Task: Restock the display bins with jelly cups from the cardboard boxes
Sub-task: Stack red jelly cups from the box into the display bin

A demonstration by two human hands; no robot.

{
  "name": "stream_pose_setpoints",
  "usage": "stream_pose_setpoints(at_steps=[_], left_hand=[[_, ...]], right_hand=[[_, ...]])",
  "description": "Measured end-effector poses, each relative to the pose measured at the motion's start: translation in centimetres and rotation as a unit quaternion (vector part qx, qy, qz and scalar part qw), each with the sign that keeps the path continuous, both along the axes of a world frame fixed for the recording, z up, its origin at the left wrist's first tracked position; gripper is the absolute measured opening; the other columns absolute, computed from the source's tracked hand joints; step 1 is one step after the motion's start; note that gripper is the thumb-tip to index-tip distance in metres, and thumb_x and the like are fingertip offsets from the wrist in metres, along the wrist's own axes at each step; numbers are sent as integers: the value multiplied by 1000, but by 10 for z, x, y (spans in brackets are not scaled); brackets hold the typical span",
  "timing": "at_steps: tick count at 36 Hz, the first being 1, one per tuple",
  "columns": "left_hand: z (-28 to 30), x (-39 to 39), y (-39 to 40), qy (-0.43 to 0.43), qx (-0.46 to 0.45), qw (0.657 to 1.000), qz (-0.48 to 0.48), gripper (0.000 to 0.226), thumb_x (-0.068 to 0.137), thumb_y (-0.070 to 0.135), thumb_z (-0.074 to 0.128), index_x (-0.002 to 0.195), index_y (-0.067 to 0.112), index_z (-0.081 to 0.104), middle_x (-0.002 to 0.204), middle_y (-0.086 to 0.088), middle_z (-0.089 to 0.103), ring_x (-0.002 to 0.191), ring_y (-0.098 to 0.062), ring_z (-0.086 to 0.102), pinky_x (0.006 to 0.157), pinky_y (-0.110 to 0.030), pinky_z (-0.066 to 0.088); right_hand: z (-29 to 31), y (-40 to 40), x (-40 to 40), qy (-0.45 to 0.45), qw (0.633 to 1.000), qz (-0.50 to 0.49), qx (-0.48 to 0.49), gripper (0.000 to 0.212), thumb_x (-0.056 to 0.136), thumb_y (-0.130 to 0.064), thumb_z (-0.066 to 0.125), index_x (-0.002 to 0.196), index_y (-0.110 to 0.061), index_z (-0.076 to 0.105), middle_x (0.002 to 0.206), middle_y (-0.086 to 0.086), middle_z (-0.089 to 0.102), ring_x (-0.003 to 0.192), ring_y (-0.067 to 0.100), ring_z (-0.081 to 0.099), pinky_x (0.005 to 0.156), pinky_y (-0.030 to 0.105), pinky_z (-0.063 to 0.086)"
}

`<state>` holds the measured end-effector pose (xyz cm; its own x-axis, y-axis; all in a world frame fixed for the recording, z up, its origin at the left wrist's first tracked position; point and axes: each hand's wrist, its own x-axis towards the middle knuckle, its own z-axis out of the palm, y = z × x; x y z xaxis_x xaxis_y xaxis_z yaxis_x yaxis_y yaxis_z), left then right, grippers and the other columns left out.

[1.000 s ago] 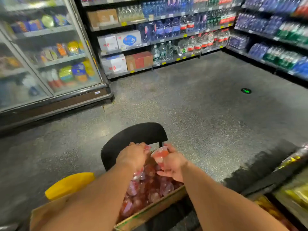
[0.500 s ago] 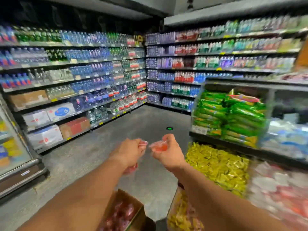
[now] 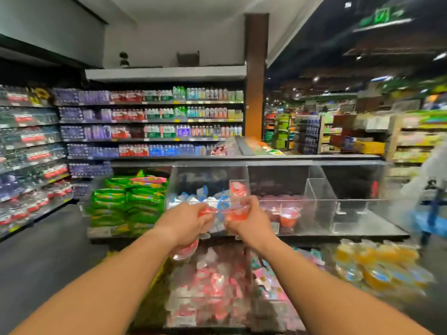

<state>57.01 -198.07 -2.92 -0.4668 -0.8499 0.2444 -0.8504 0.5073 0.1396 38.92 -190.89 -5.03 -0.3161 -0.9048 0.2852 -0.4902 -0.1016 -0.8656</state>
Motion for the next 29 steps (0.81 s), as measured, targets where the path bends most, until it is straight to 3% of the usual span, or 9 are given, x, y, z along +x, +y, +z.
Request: stream_pose_setpoints(at_steps=[3,7,9,15,20,24,29], left_hand=[[8,-65,2,-13,-2,999,-36,70,91,80,13,141,45,48,137,-3,62,120,-32,58,96,-41,49],[26,-121,2,11,-17,999,-39,47,103,60,34,144,42,47,132,-10,61,121,-32,57,95,-39,46],[32,-137,-3,23,-23,998,-49,48,102,59,37,144,40,49,135,-4,62,123,-28,58,97,-37,46],[41,-164,-36,17,-19,999,-48,53,101,63,36,147,39,45,135,-6,62,122,-29,59,98,-42,50],[52,-174,-68,33,-23,998,-46,53,100,65,36,147,42,44,132,-3,63,119,-27,60,94,-43,51],[58,-175,-85,34,-24,999,-35,53,101,62,38,148,40,44,133,-7,60,122,-30,57,94,-42,47],[57,-167,-97,41,-25,999,-8,55,100,64,38,149,39,44,130,-8,61,122,-30,57,98,-43,48]], right_hand=[[8,13,-63,8,999,-35,15,49,77,-21,81,108,-30,45,87,-12,58,76,6,57,62,15,43],[22,9,-121,30,996,-76,18,51,77,-28,81,112,-26,44,96,-4,58,84,17,58,70,31,46],[28,-1,-142,29,996,-88,14,49,76,-30,80,109,-24,44,97,-4,57,86,22,59,75,34,49],[43,-38,-172,53,994,-97,15,45,71,-30,81,90,-20,42,101,6,55,75,17,48,59,33,36],[53,-84,-189,111,988,-94,55,40,77,-31,76,98,-10,50,118,13,48,88,24,52,72,34,40],[57,-125,-203,147,980,-91,103,56,79,-36,73,120,-3,55,125,14,48,101,31,58,68,30,39],[55,-164,-210,237,957,-49,158,39,85,-39,66,104,-5,61,117,17,59,99,32,59,70,31,44]])
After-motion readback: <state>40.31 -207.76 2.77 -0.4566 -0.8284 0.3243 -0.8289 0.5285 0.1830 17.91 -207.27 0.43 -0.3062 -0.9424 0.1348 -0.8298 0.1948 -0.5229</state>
